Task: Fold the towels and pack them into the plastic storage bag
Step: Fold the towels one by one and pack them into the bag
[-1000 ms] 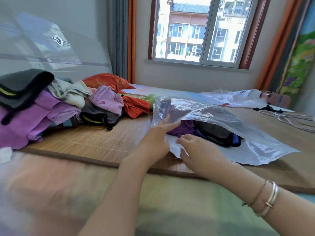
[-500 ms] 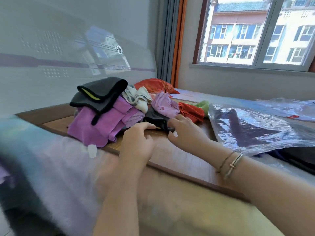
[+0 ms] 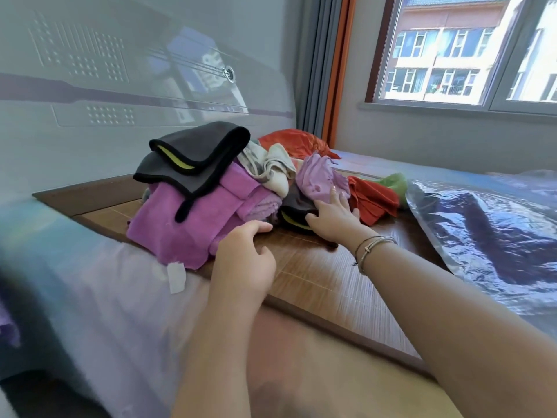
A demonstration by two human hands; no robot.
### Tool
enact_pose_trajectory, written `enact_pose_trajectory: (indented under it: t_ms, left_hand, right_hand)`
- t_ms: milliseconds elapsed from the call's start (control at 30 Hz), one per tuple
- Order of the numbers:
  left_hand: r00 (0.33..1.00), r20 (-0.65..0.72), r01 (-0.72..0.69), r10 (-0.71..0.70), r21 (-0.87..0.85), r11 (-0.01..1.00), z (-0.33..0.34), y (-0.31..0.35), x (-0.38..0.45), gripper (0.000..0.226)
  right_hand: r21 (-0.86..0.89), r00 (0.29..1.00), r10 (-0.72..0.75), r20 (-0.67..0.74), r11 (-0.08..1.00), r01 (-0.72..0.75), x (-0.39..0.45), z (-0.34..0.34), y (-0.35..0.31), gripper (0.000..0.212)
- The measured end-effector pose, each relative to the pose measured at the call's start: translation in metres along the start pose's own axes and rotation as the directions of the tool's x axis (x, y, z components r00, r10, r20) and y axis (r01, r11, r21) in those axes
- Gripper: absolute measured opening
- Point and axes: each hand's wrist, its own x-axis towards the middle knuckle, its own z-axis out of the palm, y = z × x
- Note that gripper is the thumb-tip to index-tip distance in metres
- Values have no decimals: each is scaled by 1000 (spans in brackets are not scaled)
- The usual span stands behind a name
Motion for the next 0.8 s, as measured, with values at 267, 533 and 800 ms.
enact_pose_trajectory:
  t_ms: [267,533,800]
  left_hand:
    - [997,61,41,-40,-24,999,28,9,5,45]
    - [997,81,16,-13,-29,999,29,20,-3,41]
    - [995,95,68,-29,-431,900,44,52,-25,42]
  right_hand:
    - [-77,994,-72,78,994,78,21,0,7,55]
    - [351,975,-58,-215,927,133,-9,-24,12,27]
    - [862,926,103,-364,414,293,-146,-81,11,20]
